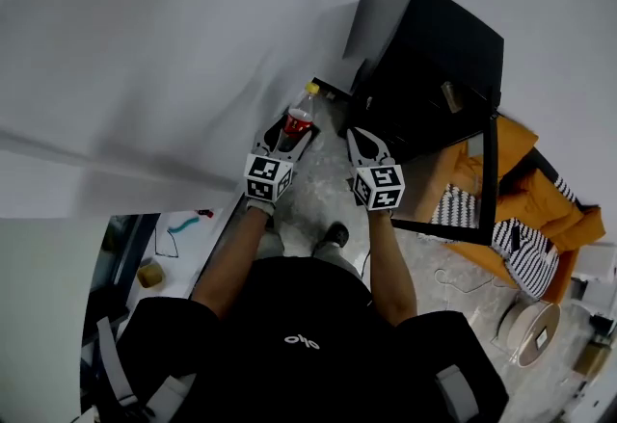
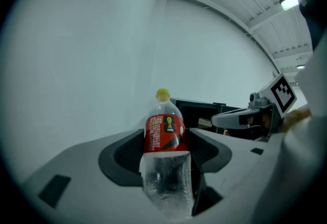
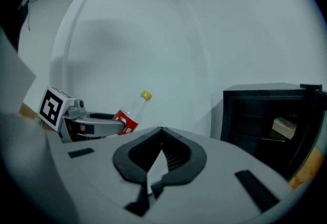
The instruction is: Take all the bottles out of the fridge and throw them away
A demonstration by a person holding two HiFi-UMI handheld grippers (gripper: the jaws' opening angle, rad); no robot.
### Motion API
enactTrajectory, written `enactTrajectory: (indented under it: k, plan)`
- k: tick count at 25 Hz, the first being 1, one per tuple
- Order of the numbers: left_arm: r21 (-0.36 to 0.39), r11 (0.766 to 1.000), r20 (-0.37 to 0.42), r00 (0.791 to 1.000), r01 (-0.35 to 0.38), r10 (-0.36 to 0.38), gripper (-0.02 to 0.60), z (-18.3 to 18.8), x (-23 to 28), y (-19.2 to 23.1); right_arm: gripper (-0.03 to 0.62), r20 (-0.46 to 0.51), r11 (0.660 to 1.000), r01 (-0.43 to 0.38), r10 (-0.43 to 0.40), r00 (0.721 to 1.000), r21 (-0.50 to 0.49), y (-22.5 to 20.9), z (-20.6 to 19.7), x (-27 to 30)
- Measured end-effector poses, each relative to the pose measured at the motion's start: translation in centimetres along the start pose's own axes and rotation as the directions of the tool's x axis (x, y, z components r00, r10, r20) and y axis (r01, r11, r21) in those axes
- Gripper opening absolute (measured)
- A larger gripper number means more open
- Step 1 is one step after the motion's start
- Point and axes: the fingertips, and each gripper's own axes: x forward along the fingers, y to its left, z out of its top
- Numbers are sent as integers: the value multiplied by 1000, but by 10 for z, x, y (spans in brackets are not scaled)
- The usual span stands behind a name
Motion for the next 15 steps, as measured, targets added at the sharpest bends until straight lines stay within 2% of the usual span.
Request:
enactTrajectory:
  k: [7, 15]
  plan:
    - [-23, 999, -48, 998, 28, -30, 273, -28, 6, 41, 9, -41, 1000, 8, -8, 999, 3, 7, -17, 41]
    - [-84, 996, -82, 996, 24, -30, 273, -77, 36, 77, 9, -105, 998, 32, -27, 994, 52, -7, -71, 89]
